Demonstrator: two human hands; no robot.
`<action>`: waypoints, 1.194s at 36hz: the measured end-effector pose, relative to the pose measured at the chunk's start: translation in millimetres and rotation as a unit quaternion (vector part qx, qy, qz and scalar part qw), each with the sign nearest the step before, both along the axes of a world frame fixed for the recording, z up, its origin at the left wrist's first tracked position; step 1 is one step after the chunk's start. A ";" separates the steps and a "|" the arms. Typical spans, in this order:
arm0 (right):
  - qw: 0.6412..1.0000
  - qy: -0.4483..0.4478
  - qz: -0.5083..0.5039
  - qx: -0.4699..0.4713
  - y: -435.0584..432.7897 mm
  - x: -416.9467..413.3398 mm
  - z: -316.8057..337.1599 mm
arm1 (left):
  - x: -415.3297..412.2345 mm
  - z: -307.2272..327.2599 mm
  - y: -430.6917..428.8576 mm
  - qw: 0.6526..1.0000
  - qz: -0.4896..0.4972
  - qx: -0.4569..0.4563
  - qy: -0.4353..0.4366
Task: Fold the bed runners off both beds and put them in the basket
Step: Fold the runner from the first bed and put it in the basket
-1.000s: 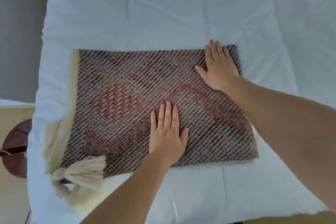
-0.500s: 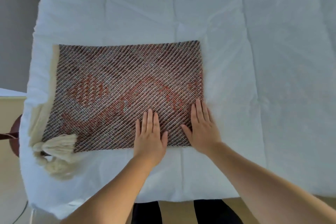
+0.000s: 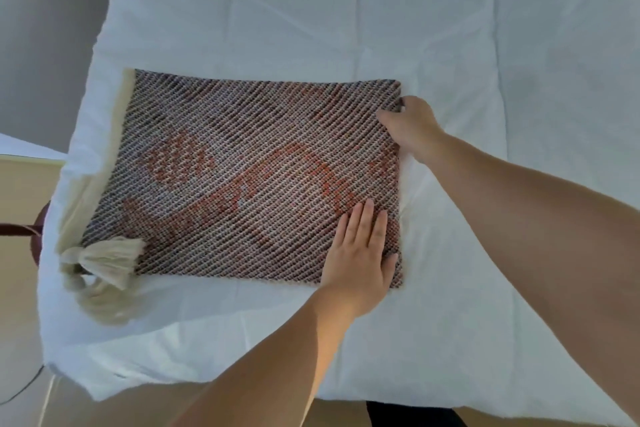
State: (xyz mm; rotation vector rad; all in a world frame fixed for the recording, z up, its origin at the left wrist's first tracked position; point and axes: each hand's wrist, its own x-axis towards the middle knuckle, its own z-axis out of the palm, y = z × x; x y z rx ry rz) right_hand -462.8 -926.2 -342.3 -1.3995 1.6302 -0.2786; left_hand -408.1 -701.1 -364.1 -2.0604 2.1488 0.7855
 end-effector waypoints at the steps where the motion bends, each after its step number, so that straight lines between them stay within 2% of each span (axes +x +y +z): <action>1: 1.000 -0.015 -0.001 0.015 -0.4 2.5 2.2 | 1.0 3.0 -0.2 1.000 0.004 0.003 0.004; 6: 0.999 -0.019 0.036 -0.013 2.8 24.5 38.4 | 8.1 25.6 -1.2 1.000 0.011 0.003 -0.003; 14: 0.991 0.003 0.126 -0.042 15.2 97.3 115.0 | 14.4 89.5 -5.8 0.992 0.121 0.008 0.037; 23: 0.991 0.008 0.125 -0.044 42.9 176.8 152.2 | 87.8 145.1 17.4 0.972 0.220 0.032 0.080; 35: 0.994 -0.015 0.101 -0.034 81.0 315.6 135.7 | 261.5 138.9 76.5 0.935 0.337 0.018 0.108; 43: 0.994 0.000 0.099 -0.053 92.3 409.0 98.5 | 367.6 105.0 88.6 0.940 0.324 0.027 0.097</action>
